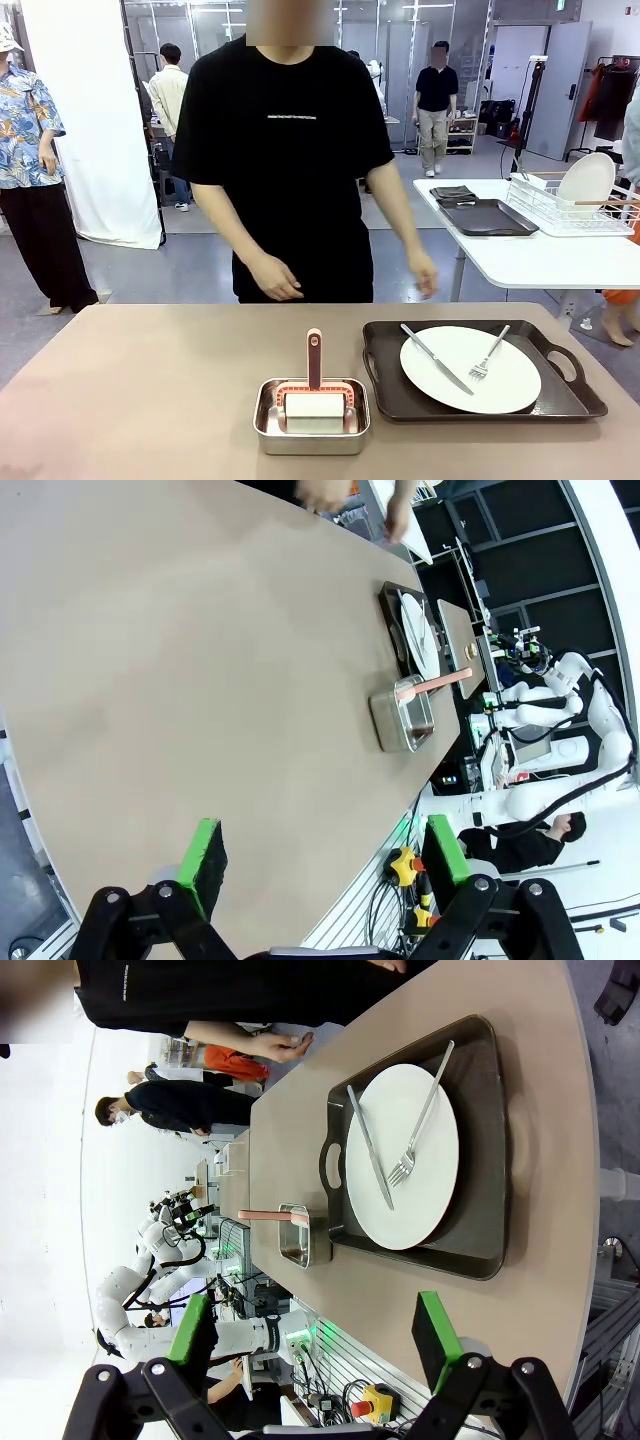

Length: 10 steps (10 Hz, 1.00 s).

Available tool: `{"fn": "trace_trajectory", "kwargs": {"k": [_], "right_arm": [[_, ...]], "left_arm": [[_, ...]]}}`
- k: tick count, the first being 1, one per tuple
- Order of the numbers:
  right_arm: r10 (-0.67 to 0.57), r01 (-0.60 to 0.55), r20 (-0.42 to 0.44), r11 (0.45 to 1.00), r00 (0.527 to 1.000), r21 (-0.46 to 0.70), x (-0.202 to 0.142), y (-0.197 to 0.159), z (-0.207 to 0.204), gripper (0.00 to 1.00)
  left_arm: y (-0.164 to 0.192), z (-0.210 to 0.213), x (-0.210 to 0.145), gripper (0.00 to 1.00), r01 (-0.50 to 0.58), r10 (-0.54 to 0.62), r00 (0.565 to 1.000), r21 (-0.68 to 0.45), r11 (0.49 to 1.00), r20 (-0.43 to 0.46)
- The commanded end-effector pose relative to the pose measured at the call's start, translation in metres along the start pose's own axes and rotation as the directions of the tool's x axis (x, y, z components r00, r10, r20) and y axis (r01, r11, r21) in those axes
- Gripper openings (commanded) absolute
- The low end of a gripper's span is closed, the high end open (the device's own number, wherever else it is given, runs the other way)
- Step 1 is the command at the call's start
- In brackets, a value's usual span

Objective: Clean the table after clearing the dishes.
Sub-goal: When the right (or left) Handle tray is removed, use the right hand (or left hand) to clean the right (or left) side of the table with the Lint Roller.

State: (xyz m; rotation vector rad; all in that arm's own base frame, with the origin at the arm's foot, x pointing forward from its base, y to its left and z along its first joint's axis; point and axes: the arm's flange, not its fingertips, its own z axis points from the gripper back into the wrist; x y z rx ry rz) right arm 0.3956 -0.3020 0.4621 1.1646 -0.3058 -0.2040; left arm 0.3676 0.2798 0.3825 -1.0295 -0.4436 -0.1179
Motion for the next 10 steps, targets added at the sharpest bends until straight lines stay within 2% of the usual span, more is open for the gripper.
{"fn": "trace_trajectory", "kwargs": {"k": [1,10], "right_arm": [[-0.008,0.008,0.004,1.000,1.000,-0.001,-0.0016,0.0039,-0.0008,1.00],[-0.008,0.008,0.004,1.000,1.000,-0.001,-0.0016,0.0039,-0.0008,1.00]], "left_arm": [[-0.0009,0.0012,-0.0031,1.00,0.004,-0.004,1.000,-0.003,1.000,0.007],[-0.0009,0.0012,-0.0031,1.00,0.004,-0.004,1.000,-0.003,1.000,0.007]]}}
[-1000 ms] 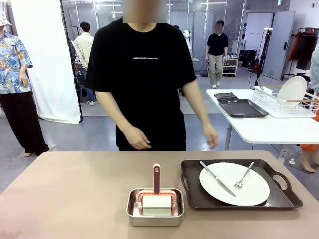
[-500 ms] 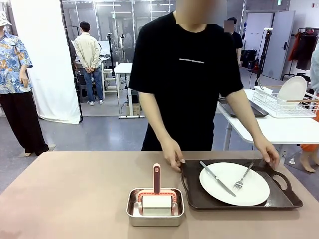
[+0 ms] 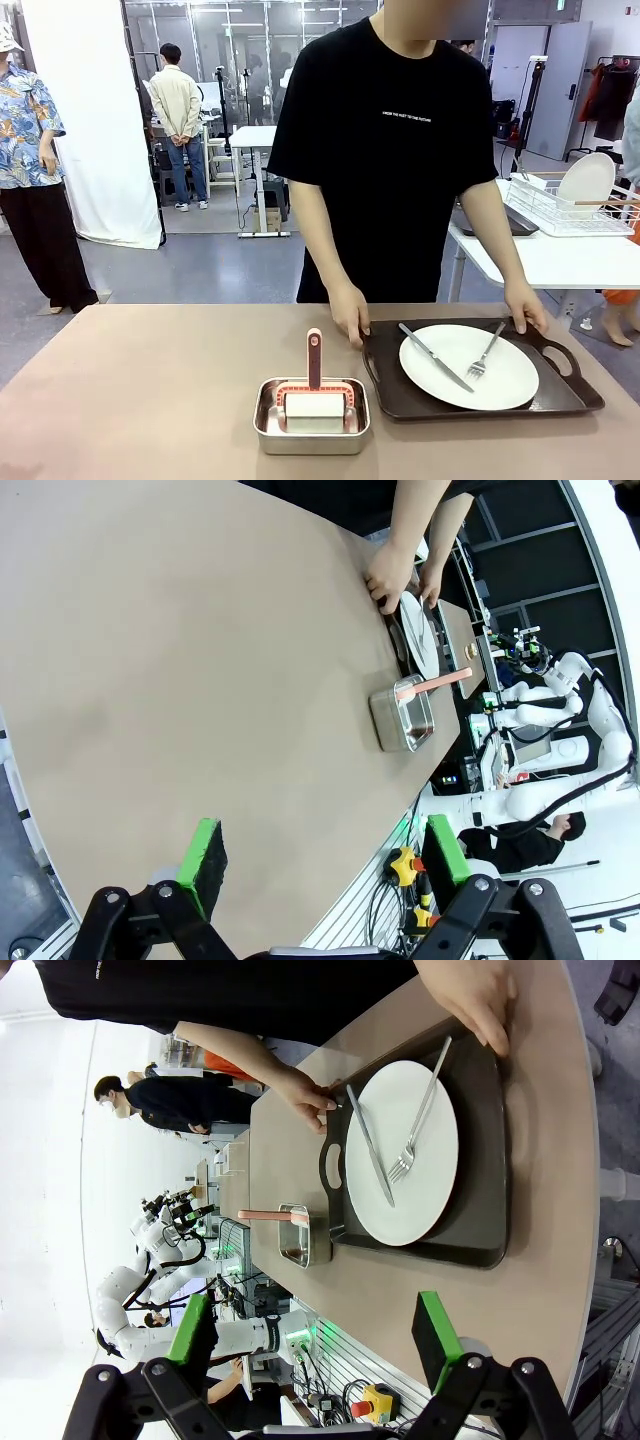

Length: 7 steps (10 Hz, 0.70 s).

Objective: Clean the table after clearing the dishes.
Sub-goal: When the right (or left) Handle tray is removed, use the right hand (or left hand) to clean the right (or left) side of the table with the Lint Roller.

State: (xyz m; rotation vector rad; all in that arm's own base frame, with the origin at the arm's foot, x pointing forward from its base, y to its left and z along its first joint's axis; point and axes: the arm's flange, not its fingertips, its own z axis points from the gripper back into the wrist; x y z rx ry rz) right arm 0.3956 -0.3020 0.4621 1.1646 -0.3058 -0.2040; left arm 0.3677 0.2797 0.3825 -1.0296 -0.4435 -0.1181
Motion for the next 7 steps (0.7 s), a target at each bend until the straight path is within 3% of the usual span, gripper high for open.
{"fn": "trace_trajectory", "kwargs": {"k": [1,7], "right_arm": [[-0.008,0.008,0.004,1.000,1.000,-0.001,-0.0016,0.0039,-0.0008,1.00],[-0.008,0.008,0.004,1.000,1.000,-0.001,-0.0016,0.0039,-0.0008,1.00]], "left_arm": [[-0.0008,0.0013,-0.0031,1.00,0.004,-0.004,1.000,-0.003,1.000,0.007],[-0.0008,0.0013,-0.0031,1.00,0.004,-0.004,1.000,-0.003,1.000,0.007]]}}
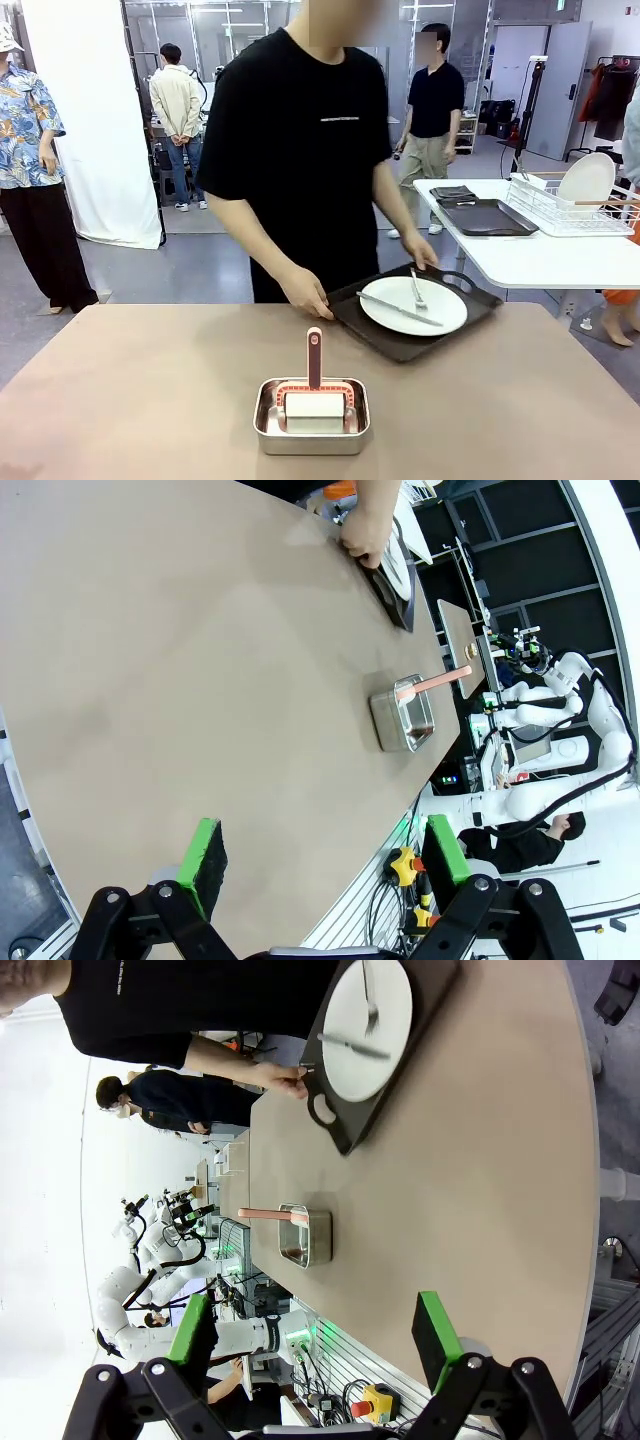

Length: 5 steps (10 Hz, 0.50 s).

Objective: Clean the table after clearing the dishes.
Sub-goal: When the right (or left) Handle tray is removed, use the right hand (or left hand) to clean the right (or left) side of the table with the Lint Roller.

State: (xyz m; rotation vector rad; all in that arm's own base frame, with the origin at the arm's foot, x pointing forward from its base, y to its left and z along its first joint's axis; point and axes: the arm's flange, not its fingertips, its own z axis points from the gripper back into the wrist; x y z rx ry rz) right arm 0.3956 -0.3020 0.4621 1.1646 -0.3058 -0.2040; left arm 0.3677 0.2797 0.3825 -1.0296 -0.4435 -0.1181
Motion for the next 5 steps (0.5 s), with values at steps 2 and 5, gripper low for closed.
{"fn": "trace_trajectory", "kwargs": {"k": [2,5], "right_arm": [[-0.008,0.008,0.004,1.000,1.000,-0.001,-0.0016,0.0039,-0.0008,1.00],[-0.008,0.008,0.004,1.000,1.000,-0.001,-0.0016,0.0039,-0.0008,1.00]], "left_arm": [[-0.0008,0.0013,-0.0031,1.00,0.004,-0.004,1.000,-0.003,1.000,0.007],[-0.0008,0.0013,-0.0031,1.00,0.004,-0.004,1.000,-0.003,1.000,0.007]]}}
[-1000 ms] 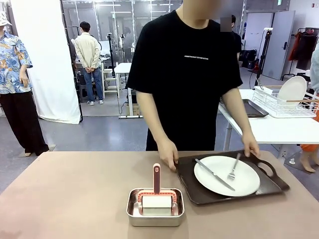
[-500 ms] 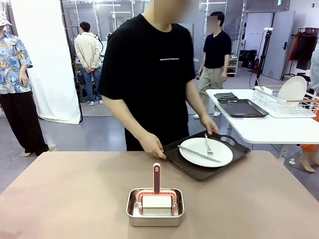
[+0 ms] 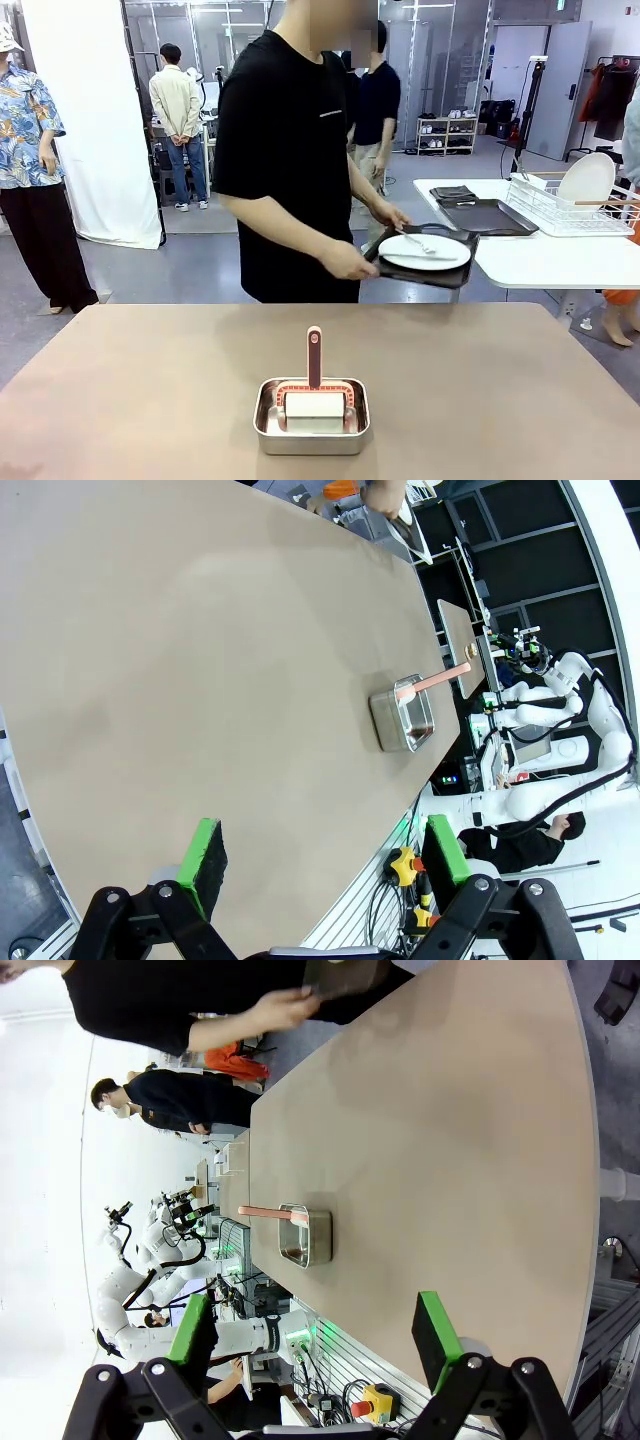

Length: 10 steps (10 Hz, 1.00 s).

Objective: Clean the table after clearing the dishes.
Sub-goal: When the right (or left) Handle tray is removed, use the right hand (or left hand) to clean the right (or left) side of the table with the Lint Roller.

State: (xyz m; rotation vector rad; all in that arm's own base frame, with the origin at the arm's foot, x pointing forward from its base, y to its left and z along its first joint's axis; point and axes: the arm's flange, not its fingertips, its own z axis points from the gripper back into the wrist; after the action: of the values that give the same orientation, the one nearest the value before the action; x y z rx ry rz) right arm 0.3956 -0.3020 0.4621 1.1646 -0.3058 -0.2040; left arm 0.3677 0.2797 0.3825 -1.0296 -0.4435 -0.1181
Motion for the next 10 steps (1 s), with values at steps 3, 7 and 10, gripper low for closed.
{"fn": "trace_trajectory", "kwargs": {"k": [3,7,10], "right_arm": [[-0.008,0.008,0.004,1.000,1.000,-0.001,-0.0016,0.0039,-0.0008,1.00],[-0.008,0.008,0.004,1.000,1.000,-0.001,-0.0016,0.0039,-0.0008,1.00],[0.000,0.000,0.000,1.000,1.000,0.000,0.0000,0.0000,0.0000,1.00]], "left_arm": [[-0.0008,0.0013,-0.0031,1.00,0.004,-0.004,1.000,-0.003,1.000,0.007],[-0.0008,0.0013,-0.0031,1.00,0.004,-0.004,1.000,-0.003,1.000,0.007],[-0.0008,0.0013,-0.0031,1.00,0.004,-0.004,1.000,-0.003,1.000,0.007]]}}
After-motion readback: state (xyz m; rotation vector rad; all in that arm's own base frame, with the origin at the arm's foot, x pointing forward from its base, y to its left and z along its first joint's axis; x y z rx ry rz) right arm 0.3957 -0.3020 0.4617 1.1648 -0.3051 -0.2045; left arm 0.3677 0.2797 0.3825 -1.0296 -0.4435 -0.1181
